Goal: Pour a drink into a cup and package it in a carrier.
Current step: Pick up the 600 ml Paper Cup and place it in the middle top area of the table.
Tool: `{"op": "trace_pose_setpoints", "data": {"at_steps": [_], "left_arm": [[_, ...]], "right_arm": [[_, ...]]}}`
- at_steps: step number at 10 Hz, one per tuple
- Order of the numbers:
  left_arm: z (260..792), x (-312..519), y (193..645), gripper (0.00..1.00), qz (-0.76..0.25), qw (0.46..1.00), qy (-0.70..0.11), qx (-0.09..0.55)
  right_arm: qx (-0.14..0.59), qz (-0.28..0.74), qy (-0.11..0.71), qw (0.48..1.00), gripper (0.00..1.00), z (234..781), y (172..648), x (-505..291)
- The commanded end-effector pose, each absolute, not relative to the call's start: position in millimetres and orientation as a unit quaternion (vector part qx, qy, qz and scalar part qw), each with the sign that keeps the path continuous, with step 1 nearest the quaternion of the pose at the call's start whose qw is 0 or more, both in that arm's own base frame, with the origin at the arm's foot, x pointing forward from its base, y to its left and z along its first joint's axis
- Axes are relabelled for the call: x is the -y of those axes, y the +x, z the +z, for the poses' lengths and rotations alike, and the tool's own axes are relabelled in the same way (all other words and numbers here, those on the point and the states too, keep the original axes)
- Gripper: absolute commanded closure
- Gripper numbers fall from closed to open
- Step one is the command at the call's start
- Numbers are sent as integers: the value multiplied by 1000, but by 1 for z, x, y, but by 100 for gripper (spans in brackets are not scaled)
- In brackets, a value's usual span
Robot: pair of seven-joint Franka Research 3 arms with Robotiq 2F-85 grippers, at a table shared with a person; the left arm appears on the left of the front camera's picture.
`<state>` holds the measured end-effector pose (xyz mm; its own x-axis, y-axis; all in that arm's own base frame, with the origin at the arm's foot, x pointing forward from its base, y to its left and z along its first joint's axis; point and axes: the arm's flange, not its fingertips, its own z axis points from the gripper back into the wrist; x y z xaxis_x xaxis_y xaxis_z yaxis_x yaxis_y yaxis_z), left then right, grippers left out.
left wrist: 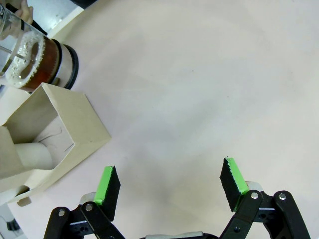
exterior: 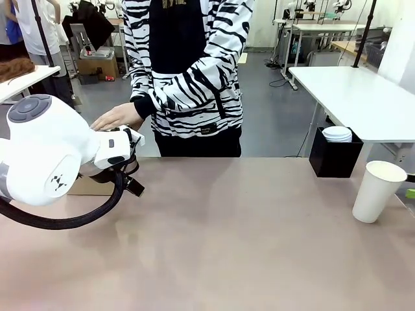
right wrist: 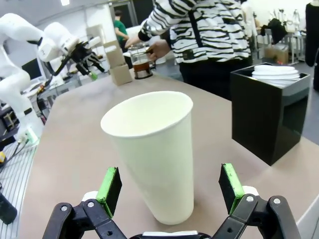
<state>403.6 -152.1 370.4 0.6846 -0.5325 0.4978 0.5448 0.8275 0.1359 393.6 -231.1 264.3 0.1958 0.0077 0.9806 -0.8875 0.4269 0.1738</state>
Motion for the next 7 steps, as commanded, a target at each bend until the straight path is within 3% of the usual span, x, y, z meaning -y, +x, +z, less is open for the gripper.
{"op": "trace_pose_setpoints", "data": {"at_steps": [1, 2, 7], "left_arm": [[370, 152, 403, 0, -293, 918, -12, 268], [370, 152, 403, 0, -293, 918, -12, 268], [370, 152, 403, 0, -293, 918, -12, 268]], "right_arm": [[553, 355, 402, 638, 0, 259, 401, 225], [538, 346, 394, 660, 0, 263, 401, 228], [532, 335, 408, 662, 0, 259, 405, 215]]}}
